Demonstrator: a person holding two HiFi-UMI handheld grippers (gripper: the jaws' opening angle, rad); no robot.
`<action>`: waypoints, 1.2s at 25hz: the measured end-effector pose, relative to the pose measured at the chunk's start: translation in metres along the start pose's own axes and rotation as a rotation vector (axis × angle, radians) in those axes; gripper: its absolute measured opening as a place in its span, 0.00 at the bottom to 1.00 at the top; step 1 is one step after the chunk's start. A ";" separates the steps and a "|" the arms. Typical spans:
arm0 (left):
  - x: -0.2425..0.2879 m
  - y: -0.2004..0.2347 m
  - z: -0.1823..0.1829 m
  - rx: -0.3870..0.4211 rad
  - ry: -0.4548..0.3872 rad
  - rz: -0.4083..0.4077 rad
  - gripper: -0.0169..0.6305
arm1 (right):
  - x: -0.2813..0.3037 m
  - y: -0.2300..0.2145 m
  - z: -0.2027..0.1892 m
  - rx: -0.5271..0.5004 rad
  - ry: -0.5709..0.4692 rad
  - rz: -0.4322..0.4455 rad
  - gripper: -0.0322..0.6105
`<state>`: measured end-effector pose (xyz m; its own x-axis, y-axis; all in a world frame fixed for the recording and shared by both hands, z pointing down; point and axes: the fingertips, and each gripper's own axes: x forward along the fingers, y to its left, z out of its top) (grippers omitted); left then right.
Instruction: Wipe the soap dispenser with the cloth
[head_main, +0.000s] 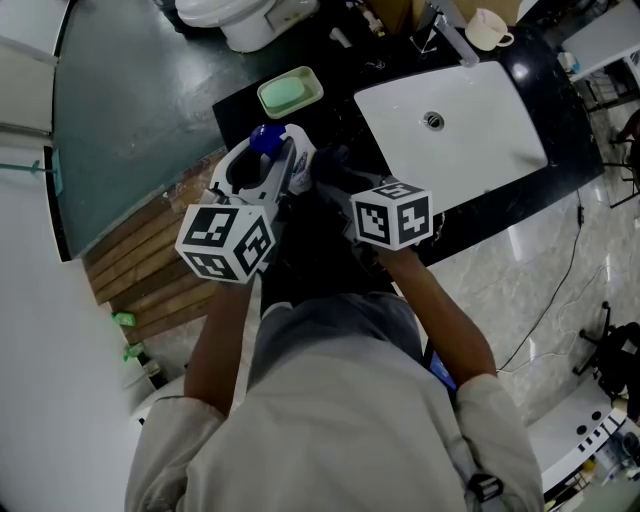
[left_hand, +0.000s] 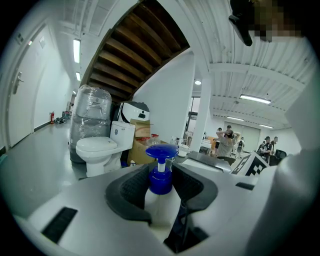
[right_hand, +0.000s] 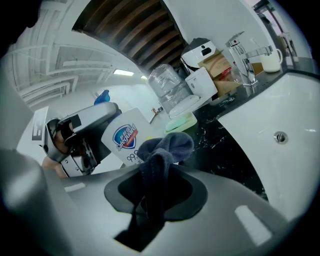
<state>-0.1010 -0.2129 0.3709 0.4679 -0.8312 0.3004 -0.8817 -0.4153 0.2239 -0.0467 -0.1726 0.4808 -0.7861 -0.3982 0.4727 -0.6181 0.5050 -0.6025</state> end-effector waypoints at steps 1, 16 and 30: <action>0.000 0.000 0.000 0.000 0.000 -0.001 0.25 | 0.000 0.000 0.000 0.006 -0.001 0.005 0.17; 0.002 -0.002 0.000 0.007 0.003 -0.005 0.25 | -0.005 0.012 0.002 0.064 -0.020 0.065 0.17; 0.003 -0.005 -0.001 0.025 0.004 -0.007 0.25 | -0.013 0.027 0.011 0.103 -0.054 0.136 0.17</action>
<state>-0.0954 -0.2132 0.3717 0.4745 -0.8265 0.3028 -0.8795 -0.4307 0.2025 -0.0536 -0.1627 0.4512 -0.8598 -0.3735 0.3483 -0.5001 0.4775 -0.7225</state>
